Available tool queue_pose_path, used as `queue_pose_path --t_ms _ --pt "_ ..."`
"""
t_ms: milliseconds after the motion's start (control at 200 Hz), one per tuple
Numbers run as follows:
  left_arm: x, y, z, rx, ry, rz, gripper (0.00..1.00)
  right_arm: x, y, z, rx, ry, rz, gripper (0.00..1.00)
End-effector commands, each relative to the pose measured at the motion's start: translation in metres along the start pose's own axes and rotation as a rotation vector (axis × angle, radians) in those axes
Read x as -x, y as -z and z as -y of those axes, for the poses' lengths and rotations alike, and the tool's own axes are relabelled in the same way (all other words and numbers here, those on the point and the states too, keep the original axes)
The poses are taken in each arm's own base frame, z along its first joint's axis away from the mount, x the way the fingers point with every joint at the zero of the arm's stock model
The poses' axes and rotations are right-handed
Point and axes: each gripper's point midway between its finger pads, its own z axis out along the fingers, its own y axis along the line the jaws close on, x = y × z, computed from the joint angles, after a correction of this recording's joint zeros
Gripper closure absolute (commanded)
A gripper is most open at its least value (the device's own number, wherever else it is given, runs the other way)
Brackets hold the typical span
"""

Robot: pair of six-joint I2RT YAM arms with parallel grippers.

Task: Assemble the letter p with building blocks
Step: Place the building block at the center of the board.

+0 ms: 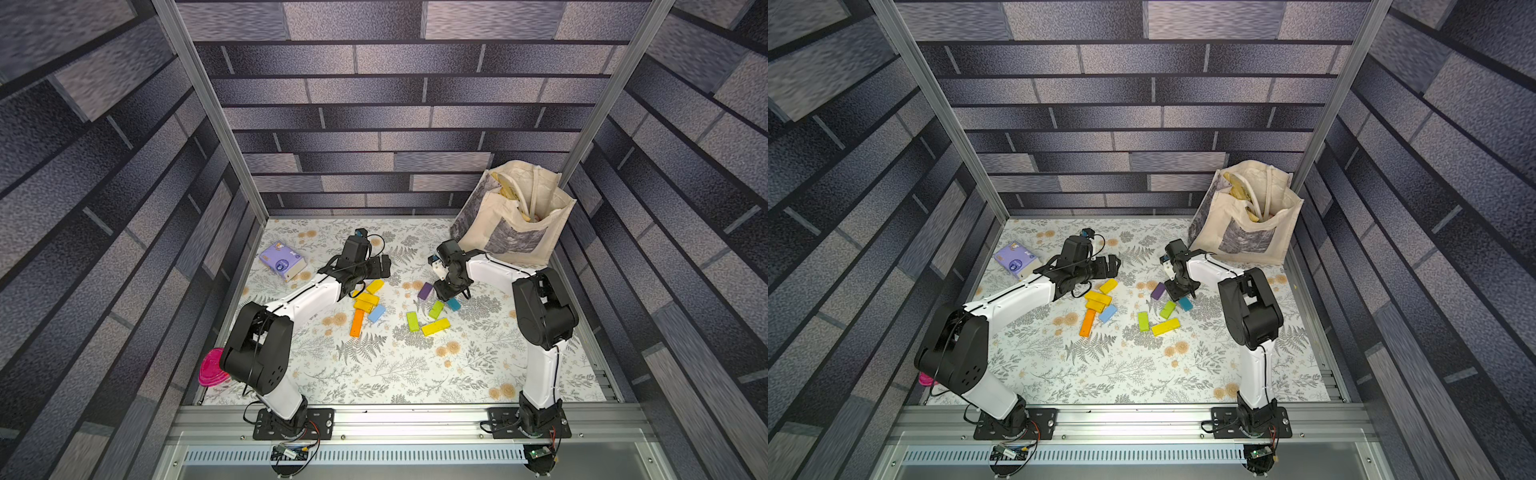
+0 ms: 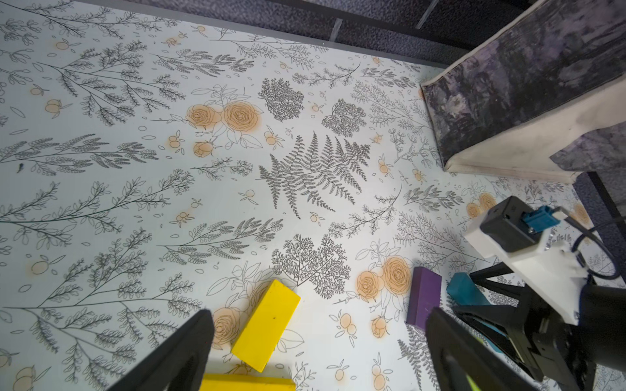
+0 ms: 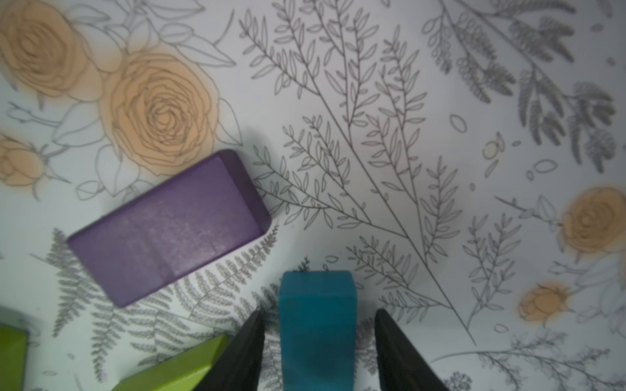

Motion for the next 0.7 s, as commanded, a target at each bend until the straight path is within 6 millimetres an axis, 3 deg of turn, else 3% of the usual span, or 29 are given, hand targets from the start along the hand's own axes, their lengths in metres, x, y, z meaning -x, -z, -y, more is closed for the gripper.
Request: queue_pose_path --t_ms 0,130,225,361,581,691 --pt "0.009 -0.004 0.017 -0.064 0.028 -0.003 0.00 0.007 0.031 -0.008 0.028 -0.063 0.084 0.35" --pt "0.014 -0.013 0.036 -0.150 0.050 -0.024 0.01 0.006 0.063 -0.011 0.048 -0.224 0.166 0.33" --pt "0.013 -0.023 0.059 -0.252 0.046 -0.080 0.16 -0.007 0.070 -0.017 0.085 -0.365 0.181 0.38" --pt "0.004 -0.041 0.086 -0.330 0.036 -0.166 0.35 -0.024 0.069 -0.019 0.093 -0.511 0.190 0.66" --pt "-0.021 -0.059 0.118 -0.371 -0.023 -0.261 0.67 -0.057 0.058 -0.013 0.047 -0.726 0.144 1.00" --pt "-0.039 -0.066 0.134 -0.380 -0.075 -0.321 0.80 -0.067 0.054 -0.008 0.017 -0.802 0.145 1.00"
